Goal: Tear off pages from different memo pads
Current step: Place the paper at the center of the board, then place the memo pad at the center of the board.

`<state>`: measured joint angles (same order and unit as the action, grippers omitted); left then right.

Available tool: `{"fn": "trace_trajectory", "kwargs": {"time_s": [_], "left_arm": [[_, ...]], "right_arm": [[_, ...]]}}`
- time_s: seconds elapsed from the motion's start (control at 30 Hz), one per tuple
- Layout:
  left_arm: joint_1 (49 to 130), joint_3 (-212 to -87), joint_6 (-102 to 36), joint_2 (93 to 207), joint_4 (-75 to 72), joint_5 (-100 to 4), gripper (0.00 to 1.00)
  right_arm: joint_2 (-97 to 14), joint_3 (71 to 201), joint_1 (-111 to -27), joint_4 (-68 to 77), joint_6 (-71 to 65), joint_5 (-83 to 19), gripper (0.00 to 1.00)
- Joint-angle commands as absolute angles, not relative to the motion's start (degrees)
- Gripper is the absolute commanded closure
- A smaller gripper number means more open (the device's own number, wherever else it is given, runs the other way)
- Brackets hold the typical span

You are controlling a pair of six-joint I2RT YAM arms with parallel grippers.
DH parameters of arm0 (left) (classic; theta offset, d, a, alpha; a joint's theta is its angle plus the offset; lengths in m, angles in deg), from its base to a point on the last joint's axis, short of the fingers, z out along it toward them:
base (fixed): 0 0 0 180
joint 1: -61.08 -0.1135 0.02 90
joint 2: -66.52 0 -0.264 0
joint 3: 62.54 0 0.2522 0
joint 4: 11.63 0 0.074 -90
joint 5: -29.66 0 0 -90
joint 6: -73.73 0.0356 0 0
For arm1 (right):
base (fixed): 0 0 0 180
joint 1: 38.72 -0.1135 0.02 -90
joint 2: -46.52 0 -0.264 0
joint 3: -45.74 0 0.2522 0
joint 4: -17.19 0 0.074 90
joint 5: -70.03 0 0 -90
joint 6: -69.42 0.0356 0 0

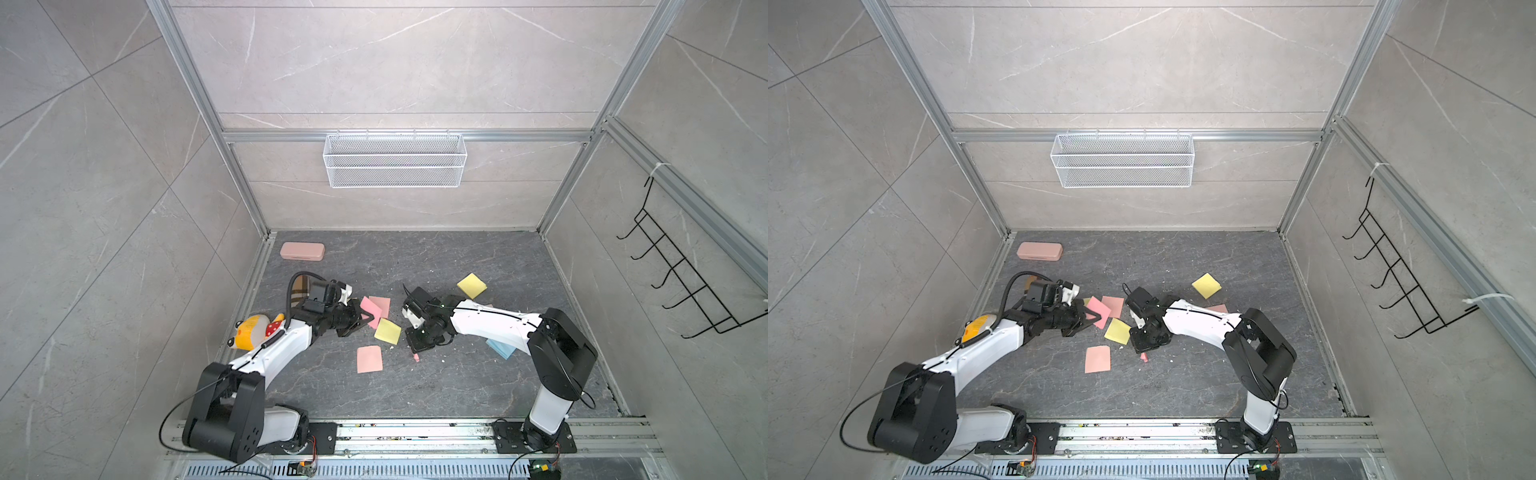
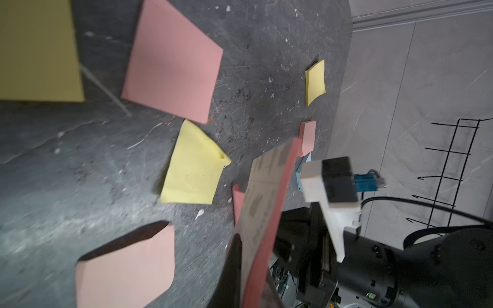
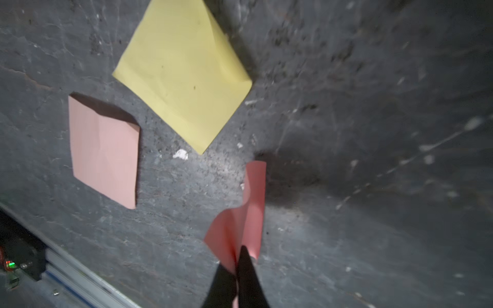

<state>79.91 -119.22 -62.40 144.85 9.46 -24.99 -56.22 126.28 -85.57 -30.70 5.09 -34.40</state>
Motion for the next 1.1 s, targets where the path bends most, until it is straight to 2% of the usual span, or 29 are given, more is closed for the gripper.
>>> {"fn": "trace_trajectory", "kwargs": {"time_s": [0.0,0.07,0.13,0.2,0.33,0.53,0.67,0.8,0.9,1.07], "left_arm": [[82.31,-124.44,-63.7,151.07,2.12,-26.35,1.0],[84.36,-128.0,-63.86,156.05,0.82,-26.23,1.0],[86.79,-131.19,-63.99,160.68,0.06,-26.27,1.0],[88.74,-133.63,-64.62,164.6,-0.67,-26.48,1.0],[91.22,-136.91,-67.01,171.83,-1.74,-28.72,1.0],[93.26,-140.9,-68.24,177.54,3.12,-34.75,0.98],[95.33,-145.74,-63.45,178.35,14.12,-40.81,0.69],[97.22,-149.04,-58.37,178.14,23.88,-45.21,0.5],[97.57,-149.96,-56.46,177.09,28.78,-45.58,0.35],[98.19,-150.57,-52.67,170.51,37.45,-49.08,0.29]], "right_arm": [[-54.47,124.01,-83.23,-26.22,7.76,-47.72,0.69],[-52.13,122.73,-81.53,-25.19,7.96,-51.97,0.56],[-48.77,121.93,-79.52,-25.72,7.85,-53.58,0.5],[-45.66,121.72,-76.66,-27.98,7.23,-53.39,0.48],[-41.59,122.24,-70.99,-34.89,4.56,-44.97,0.48],[-38.97,122.34,-67.29,-36.69,3.37,-37.94,0.48],[-39.34,123.28,-63.32,-38.72,1.52,-30.12,0.47],[-40.75,122.9,-57.24,-37.87,1.52,-21.92,0.41],[-44.24,123.13,-51.96,-34.9,3.2,-22.12,0.34],[-51.23,125.47,-45.61,-31.49,4.38,-19.55,0.27]]}}
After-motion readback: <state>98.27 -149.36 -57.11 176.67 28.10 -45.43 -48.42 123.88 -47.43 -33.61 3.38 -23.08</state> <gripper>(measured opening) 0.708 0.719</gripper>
